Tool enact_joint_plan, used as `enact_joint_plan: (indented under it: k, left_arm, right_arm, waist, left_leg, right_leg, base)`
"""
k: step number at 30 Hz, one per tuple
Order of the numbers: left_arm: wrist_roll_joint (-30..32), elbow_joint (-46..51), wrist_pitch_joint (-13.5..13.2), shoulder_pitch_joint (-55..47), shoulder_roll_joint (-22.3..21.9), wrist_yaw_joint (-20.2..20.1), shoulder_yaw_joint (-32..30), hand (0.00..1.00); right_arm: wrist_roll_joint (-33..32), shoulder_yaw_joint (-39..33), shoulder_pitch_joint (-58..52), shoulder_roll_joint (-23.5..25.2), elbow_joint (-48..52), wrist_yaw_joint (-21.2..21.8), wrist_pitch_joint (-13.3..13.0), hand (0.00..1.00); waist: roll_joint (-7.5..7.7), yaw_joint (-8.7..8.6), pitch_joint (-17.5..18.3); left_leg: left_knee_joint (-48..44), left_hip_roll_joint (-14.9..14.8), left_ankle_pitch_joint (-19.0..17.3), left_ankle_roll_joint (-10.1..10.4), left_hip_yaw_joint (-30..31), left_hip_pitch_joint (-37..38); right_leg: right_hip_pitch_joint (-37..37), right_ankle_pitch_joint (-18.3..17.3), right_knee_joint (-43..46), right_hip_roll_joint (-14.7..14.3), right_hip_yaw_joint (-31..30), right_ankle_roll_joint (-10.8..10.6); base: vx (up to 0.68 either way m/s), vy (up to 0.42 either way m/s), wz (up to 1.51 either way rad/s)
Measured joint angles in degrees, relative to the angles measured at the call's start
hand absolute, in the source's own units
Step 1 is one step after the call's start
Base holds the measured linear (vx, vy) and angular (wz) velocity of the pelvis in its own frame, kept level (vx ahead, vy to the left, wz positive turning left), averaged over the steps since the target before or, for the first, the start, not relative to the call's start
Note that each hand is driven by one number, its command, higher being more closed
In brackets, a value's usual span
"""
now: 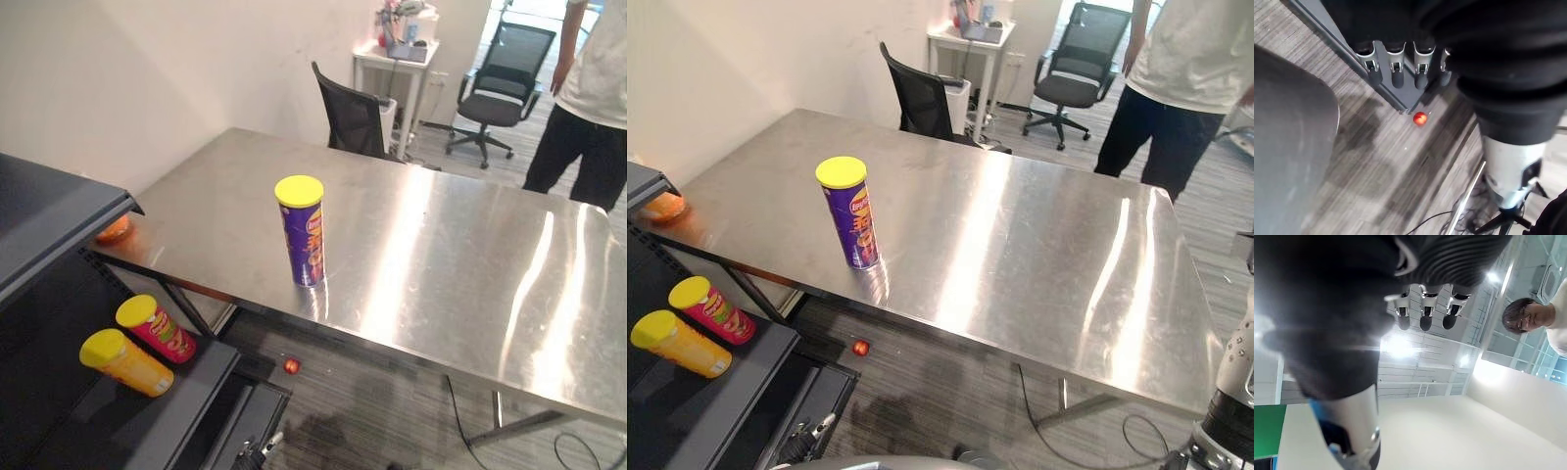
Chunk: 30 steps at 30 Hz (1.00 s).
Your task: Put the gum and the chips on the shelf.
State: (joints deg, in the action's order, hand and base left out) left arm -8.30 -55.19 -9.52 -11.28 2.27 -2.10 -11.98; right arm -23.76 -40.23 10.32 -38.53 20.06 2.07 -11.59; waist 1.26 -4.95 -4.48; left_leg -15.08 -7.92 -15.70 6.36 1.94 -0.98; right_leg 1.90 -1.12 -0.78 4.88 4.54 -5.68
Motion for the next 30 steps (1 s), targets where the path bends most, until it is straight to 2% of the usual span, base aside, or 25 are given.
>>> enact_joint_plan:
  k: [2, 6, 9, 11, 14, 20, 26, 30]
  left_arm:
    - [0.7, 0.4, 0.0, -0.2, 0.3, 0.0, 1.5, 0.0]
    - [0.7, 0.5, 0.0, -0.2, 0.6, -0.1, 2.8, 0.0]
    - [0.6, 0.5, 0.0, -0.1, 0.9, -0.5, 3.4, 0.0]
    - [0.6, 0.5, 0.0, -0.1, 1.2, -0.7, 4.0, 0.0]
    - [0.6, 0.4, 0.0, -0.1, 1.5, -1.1, 4.9, 0.0]
    - [0.6, 0.4, 0.0, -0.1, 2.3, -2.7, 5.9, 0.0]
    - [0.6, 0.4, -0.4, 0.1, 3.0, -3.3, 7.5, 0.0]
    - [0.6, 0.3, -0.4, 0.3, 3.6, -3.3, 8.1, 0.0]
  right_arm:
    - [0.0, 0.5, 1.0, 0.1, 0.3, 0.1, -0.4, 0.0]
    - [-0.2, 5.3, 0.8, 0.8, 0.5, 1.2, -0.3, 0.0]
    - [-2.2, 9.5, -1.1, 2.5, 0.1, 3.1, 1.0, 0.0]
    - [-3.0, 11.0, -4.0, 3.1, -0.4, 5.2, 2.8, 0.0]
    - [-3.9, 11.8, -6.9, 3.1, -0.7, 7.3, 4.1, 0.0]
    - [-4.4, 15.8, -9.0, 3.1, -0.7, 9.8, 5.2, 0.0]
    - [-6.5, 22.8, -10.4, 3.1, -0.8, 13.5, 6.2, 0.0]
    - [-6.5, 26.2, -10.4, 3.1, -1.3, 13.7, 6.2, 0.0]
  waist:
    - [0.43, -0.4, 0.4]
    - [0.22, -0.31, 0.5]
    - [0.19, -0.19, 0.6]
    - [0.2, 0.28, 0.6]
    - [0.2, 0.3, 0.6]
    - [0.79, 0.3, 0.9]
    - [1.92, 0.53, 1.4]
    - [2.47, 0.7, 1.5]
  left_leg:
    - [1.1, 2.4, 0.6, -1.2, -1.0, 0.0]
    - [2.1, 3.6, 0.8, -2.0, -2.4, 0.0]
    - [3.1, 3.2, 0.8, -2.0, -2.8, 0.4]
    - [4.7, 2.9, 1.1, -2.1, -2.9, 1.4]
    - [5.4, 2.9, 1.3, -2.2, -2.8, 1.6]
    - [6.2, 3.2, 1.6, -2.6, -2.4, 1.8]
    - [7.2, 3.3, 2.9, -2.4, 0.3, 0.6]
    - [7.9, 3.4, 3.8, -2.2, 1.6, -0.2]
  right_leg:
    - [-0.5, 0.1, -0.1, 2.4, -0.6, -0.2]
    - [-2.3, 0.4, 0.1, 3.2, -2.2, -0.5]
    - [-2.8, 0.6, 0.0, 2.7, -3.0, -0.9]
    - [-2.8, 0.6, -0.1, 2.3, -3.2, -0.9]
    - [-2.8, 0.6, -0.2, 2.3, -3.1, -0.9]
    - [-2.7, 0.6, -0.2, 2.6, -2.4, -0.9]
    - [-2.7, 0.6, -0.4, 2.7, 0.2, -0.9]
    - [-2.9, 0.6, -0.9, 2.8, 1.6, -0.9]
  base:
    - [0.03, 0.196, -0.07]
    - [0.04, 0.089, -0.15]
    - [0.04, -0.007, -0.12]
    - [0.05, -0.029, -0.07]
    - [0.03, -0.006, -0.01]
    - [0.0, 0.005, 0.04]
    - [-0.01, -0.008, 0.21]
    - [-0.02, -0.02, 0.21]
